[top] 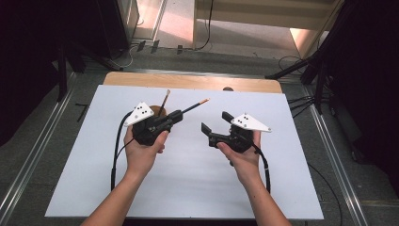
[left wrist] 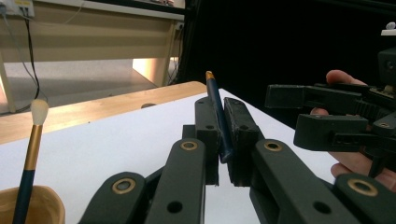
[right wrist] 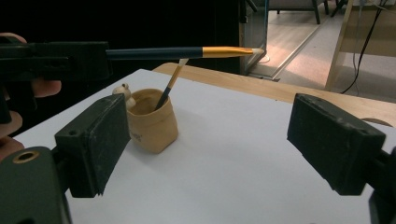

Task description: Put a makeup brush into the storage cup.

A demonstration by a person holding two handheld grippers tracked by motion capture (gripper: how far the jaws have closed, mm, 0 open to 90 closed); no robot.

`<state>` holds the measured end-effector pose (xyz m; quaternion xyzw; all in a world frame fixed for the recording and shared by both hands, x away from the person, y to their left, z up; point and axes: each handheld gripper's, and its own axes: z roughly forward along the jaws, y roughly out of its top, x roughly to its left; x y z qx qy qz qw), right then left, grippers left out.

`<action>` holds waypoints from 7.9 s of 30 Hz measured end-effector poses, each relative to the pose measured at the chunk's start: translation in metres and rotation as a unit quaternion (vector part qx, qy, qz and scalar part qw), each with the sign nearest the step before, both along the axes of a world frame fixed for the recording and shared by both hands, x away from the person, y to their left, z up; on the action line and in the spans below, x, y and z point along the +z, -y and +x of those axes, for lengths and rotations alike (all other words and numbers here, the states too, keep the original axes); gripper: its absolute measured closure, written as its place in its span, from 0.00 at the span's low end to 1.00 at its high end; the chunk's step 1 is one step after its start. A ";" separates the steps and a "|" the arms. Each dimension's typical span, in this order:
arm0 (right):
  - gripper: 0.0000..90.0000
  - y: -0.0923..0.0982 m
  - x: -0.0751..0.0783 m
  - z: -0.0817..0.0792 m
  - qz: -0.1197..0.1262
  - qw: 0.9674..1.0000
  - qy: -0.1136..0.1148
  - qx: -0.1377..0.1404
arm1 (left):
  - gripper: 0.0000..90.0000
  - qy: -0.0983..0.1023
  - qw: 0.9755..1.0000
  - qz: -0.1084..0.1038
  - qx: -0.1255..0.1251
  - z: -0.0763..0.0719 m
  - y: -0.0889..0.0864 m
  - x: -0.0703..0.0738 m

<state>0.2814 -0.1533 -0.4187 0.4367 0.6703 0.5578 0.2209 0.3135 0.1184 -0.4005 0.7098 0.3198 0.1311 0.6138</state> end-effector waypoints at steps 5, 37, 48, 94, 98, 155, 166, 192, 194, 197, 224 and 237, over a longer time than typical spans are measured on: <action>0.16 -0.003 0.002 0.000 0.019 1.000 -0.013 -0.011 | 0.96 0.004 1.000 -0.003 0.002 -0.001 0.002 -0.002; 0.26 -0.009 0.005 0.003 0.182 0.980 -0.082 -0.027 | 0.96 0.056 0.997 -0.052 0.007 -0.012 0.009 -0.021; 0.34 -0.010 0.001 0.009 0.260 0.957 -0.121 -0.032 | 0.96 0.054 0.997 -0.057 0.012 -0.013 0.008 -0.026; 0.71 -0.014 -0.007 0.024 0.403 0.889 -0.216 -0.036 | 0.96 0.069 0.996 -0.052 0.004 -0.023 0.016 -0.033; 0.77 -0.014 -0.008 0.025 0.413 0.883 -0.222 -0.029 | 0.96 0.071 0.996 -0.054 0.000 -0.023 0.017 -0.033; 0.94 -0.023 0.018 0.011 0.207 0.976 -0.071 -0.006 | 0.66 0.026 0.998 0.054 -0.036 -0.016 0.029 -0.019; 0.94 -0.029 0.021 0.009 0.152 0.988 -0.039 0.002 | 0.70 0.009 0.997 0.068 -0.033 -0.012 0.033 -0.015; 0.94 -0.041 0.024 0.006 0.089 0.996 -0.013 0.021 | 0.80 -0.007 0.998 0.060 -0.031 -0.007 0.035 -0.007; 0.94 -0.042 0.024 0.006 0.089 0.996 -0.012 0.022 | 0.81 -0.008 0.998 0.059 -0.032 -0.007 0.035 -0.007; 0.94 -0.043 0.024 0.006 0.082 0.996 -0.011 0.022 | 0.83 -0.010 0.998 0.057 -0.035 -0.006 0.034 -0.006; 0.00 -0.033 0.035 -0.010 0.032 0.997 0.049 0.054 | 0.95 -0.004 0.999 0.026 -0.033 0.001 0.016 -0.012; 0.00 -0.004 0.028 -0.019 0.020 0.997 0.059 0.047 | 0.95 0.010 1.000 0.019 -0.016 0.004 0.006 -0.009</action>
